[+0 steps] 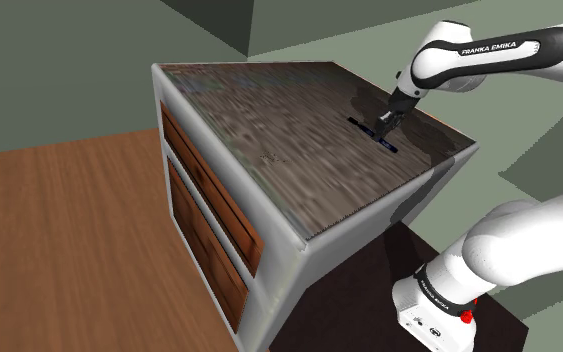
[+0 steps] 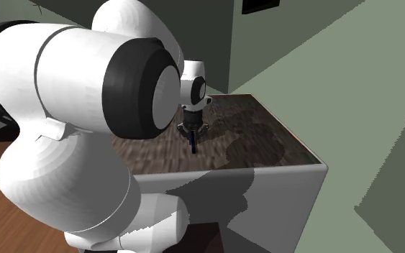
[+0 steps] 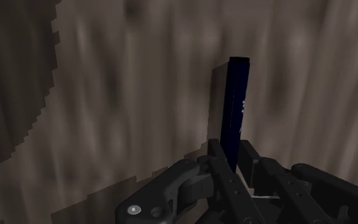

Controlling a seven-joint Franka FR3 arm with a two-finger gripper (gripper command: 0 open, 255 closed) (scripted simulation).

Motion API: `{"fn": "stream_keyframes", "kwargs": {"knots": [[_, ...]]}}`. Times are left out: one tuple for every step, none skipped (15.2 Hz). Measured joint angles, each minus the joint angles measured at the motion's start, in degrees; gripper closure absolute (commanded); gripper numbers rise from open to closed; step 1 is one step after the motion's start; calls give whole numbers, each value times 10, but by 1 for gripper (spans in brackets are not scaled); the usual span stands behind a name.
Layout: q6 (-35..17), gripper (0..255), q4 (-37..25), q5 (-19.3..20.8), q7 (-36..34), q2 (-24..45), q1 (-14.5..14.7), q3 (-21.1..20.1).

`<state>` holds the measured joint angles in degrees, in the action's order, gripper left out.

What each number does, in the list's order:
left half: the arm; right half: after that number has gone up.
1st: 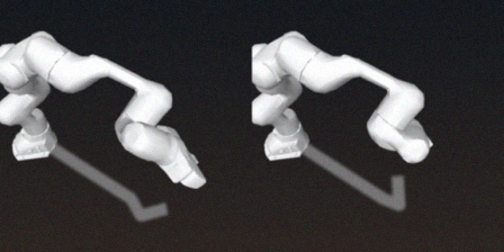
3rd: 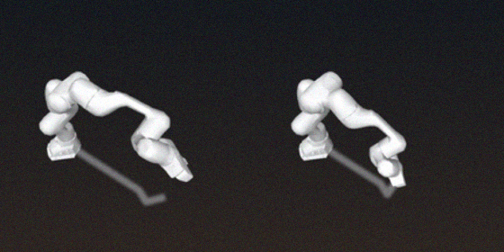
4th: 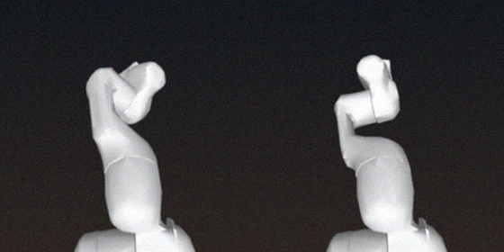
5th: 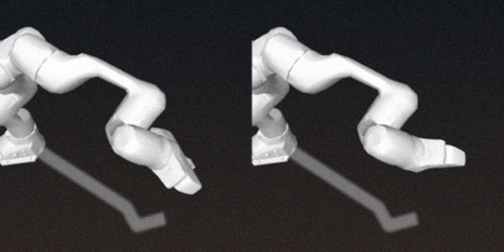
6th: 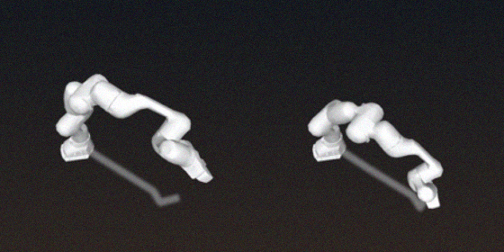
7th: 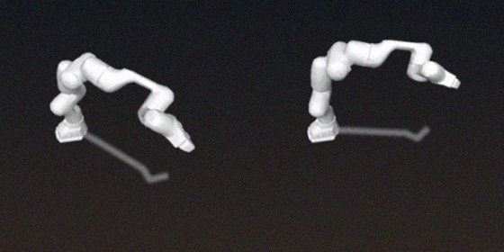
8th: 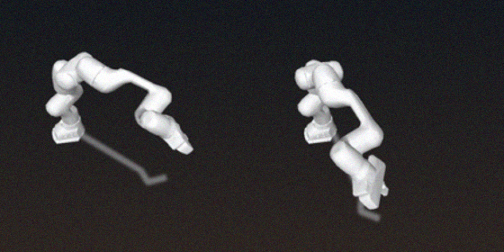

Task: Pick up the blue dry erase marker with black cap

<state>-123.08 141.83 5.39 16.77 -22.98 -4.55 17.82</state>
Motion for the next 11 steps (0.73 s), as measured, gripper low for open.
{"fn": "stream_keyframes", "kwargs": {"knots": [[-1, 255, 1, 0, 0, -1, 0, 0], [-1, 255, 1, 0, 1, -1, 0, 0], [-1, 255, 1, 0, 1, -1, 0, 0], [-1, 255, 1, -1, 1, 0, 0, 0], [0, 255, 0, -1, 0, -1, 1, -1], [5, 255, -2, -1, -1, 0, 1, -2], [12, 255, -5, -2, -2, -2, 2, -3], [19, 255, -10, -2, -2, -4, 2, -4], [27, 255, -14, -2, -3, -7, 2, -5], [34, 255, -20, -2, -4, -8, 3, -6], [43, 255, -25, -2, -4, -12, 2, -7]]}}
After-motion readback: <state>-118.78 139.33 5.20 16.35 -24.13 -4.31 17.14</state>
